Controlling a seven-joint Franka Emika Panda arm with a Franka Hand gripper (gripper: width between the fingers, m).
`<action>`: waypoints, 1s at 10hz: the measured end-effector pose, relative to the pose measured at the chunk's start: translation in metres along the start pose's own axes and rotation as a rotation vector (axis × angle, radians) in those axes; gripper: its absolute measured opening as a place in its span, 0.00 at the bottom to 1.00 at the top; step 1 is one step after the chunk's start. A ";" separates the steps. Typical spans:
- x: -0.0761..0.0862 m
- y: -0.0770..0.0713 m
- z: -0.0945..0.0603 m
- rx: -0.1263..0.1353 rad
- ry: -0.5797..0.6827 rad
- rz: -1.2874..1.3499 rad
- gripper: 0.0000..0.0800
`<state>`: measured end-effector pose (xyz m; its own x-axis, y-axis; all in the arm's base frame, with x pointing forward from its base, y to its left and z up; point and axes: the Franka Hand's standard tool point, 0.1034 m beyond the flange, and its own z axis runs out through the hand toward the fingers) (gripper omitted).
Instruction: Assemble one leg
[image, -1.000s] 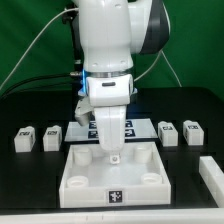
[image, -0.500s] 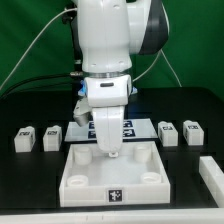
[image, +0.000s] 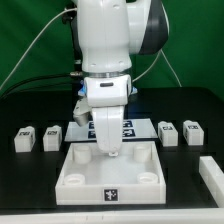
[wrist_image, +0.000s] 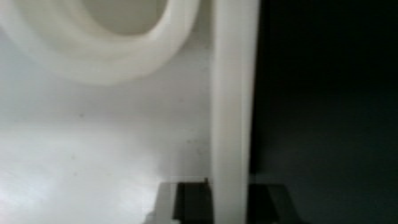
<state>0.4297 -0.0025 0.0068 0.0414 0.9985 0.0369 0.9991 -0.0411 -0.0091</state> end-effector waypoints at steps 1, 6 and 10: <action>0.000 0.000 0.000 0.000 0.000 0.000 0.07; 0.031 0.025 0.001 -0.048 0.029 -0.019 0.07; 0.070 0.052 0.002 -0.084 0.059 -0.043 0.07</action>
Offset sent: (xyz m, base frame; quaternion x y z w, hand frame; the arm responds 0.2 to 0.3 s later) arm 0.0330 0.0300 -0.0009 -0.0307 0.0340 -0.0645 0.9969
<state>0.4851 0.0655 0.0073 -0.0034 0.9956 0.0942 0.9970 -0.0039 0.0772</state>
